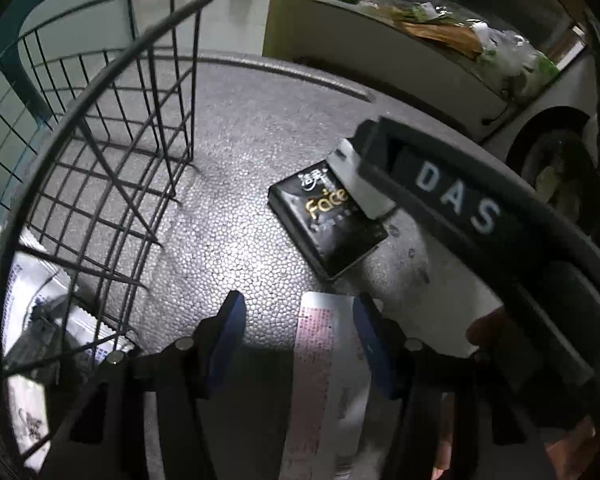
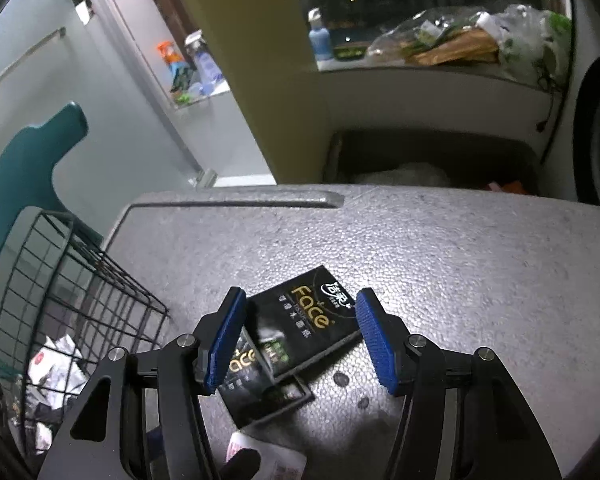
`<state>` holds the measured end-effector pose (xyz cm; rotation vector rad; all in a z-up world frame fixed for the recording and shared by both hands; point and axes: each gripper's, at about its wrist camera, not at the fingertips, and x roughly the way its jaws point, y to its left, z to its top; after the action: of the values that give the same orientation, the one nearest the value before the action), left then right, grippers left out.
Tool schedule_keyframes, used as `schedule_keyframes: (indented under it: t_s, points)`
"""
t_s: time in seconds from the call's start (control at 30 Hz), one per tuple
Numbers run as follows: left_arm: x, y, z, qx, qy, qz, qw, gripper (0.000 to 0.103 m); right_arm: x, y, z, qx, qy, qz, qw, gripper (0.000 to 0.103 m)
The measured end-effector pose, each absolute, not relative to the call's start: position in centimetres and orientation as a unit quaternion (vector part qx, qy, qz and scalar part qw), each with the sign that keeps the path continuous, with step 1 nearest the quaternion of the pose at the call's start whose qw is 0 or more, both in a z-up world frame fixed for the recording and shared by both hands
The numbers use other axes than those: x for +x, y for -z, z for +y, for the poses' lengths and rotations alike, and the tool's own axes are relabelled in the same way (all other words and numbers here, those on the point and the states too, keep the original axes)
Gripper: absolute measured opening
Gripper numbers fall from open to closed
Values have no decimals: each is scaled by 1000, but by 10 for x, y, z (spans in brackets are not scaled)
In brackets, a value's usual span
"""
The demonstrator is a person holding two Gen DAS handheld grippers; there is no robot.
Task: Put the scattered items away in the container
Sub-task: 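Grasp a black Face pack with the right gripper while the left grasps the snack bar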
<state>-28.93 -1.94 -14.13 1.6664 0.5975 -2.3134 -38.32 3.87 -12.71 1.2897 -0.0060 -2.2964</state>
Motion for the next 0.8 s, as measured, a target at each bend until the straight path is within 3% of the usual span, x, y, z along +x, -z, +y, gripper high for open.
schedule_keyframes:
  t_s: [0.37, 0.8]
  points:
    - [-289, 153, -38, 556, 773, 279, 120, 62, -402, 134, 20, 488, 832, 1, 264, 59]
    - [-283, 149, -2, 599, 778, 178, 63, 66, -337, 135, 89, 491, 842, 26, 220, 59]
